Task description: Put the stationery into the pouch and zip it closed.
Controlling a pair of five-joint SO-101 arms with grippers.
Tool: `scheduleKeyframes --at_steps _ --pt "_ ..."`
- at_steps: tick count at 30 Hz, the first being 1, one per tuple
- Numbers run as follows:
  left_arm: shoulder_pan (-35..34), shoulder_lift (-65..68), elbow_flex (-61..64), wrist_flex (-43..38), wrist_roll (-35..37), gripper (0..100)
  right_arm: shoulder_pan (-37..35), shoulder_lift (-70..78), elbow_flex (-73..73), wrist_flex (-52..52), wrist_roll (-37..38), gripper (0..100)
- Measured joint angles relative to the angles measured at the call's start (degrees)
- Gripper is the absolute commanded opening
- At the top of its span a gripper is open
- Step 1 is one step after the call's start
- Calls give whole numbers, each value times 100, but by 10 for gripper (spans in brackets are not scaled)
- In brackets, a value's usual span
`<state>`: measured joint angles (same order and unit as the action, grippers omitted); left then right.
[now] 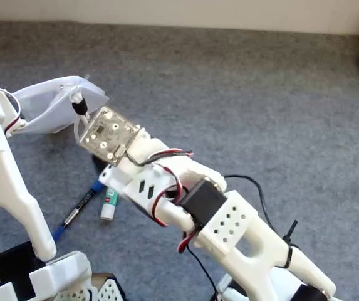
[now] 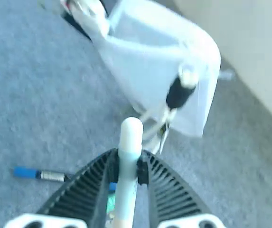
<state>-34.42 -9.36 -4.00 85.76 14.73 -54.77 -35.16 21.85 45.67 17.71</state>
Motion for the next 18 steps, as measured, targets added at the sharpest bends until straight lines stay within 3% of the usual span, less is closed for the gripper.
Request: scheduleKeyframes --at_steps 8,18 --pt "264 0 0 0 -18 7 -475 0 -791 0 0 5" --pt "492 0 0 0 -18 7 -800 -18 -607 -1398 0 5"
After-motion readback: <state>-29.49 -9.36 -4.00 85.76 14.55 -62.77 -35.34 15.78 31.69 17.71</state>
